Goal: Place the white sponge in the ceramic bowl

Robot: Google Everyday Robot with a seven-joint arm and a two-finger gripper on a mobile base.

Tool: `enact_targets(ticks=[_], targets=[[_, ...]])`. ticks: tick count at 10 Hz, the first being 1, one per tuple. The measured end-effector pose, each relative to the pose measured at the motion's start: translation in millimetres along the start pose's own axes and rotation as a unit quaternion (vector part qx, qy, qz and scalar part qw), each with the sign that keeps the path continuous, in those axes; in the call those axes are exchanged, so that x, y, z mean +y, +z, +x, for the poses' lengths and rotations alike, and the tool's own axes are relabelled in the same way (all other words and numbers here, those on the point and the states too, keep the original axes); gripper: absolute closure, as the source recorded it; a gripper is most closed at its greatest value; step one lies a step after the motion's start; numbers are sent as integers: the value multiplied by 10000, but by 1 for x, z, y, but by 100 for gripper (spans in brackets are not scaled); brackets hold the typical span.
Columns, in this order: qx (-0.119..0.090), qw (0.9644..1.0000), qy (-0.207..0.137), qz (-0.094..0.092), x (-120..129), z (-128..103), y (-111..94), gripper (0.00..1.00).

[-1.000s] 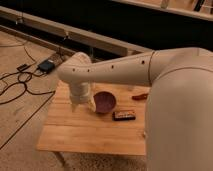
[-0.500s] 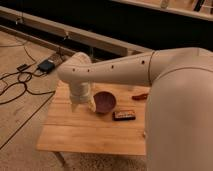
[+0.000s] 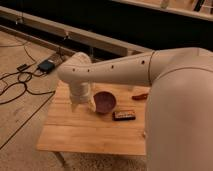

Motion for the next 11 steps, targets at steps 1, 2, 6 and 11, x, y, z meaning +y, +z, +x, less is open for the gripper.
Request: enact_targets(ticks=[1, 2, 6, 11], targets=[[-1, 10000, 3, 0, 0, 0, 0, 35], [-5, 10000, 41, -10, -2, 0, 1, 35], [-286, 9933, 1094, -241, -66, -11, 15, 35], [-311, 9716, 2338, -183, -165, 13, 52, 35]])
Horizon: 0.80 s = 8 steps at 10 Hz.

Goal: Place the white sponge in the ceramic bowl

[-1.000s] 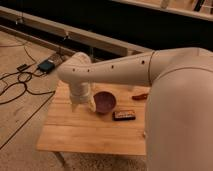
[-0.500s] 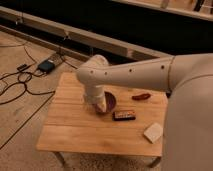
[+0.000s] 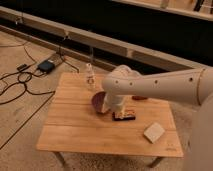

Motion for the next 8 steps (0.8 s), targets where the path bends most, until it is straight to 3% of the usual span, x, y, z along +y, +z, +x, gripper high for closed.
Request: enact_targets(ticks=[3, 8], targets=[[77, 9982, 585, 105, -49, -8, 16, 35], [217, 9912, 1289, 205, -114, -21, 41, 35]])
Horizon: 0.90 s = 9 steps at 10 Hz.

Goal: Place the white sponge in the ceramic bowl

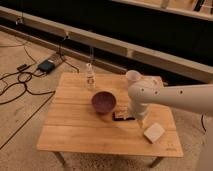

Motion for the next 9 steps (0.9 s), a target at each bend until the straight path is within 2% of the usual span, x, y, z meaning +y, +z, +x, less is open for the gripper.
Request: enact_targets(ticks=[4, 9], targets=[[-65, 9991, 382, -182, -39, -21, 19, 35], [41, 9960, 870, -182, -90, -24, 41, 35]])
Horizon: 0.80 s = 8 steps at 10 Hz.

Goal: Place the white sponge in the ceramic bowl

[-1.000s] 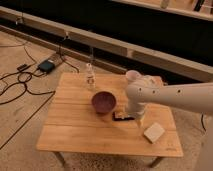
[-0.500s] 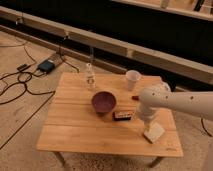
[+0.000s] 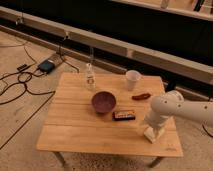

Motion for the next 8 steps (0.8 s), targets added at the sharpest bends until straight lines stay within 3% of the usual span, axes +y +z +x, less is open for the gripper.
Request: enact_targets(ticks=[7, 8], targets=[[85, 9999, 33, 139, -9, -29, 24, 35], [73, 9999, -22, 148, -7, -34, 26, 44]])
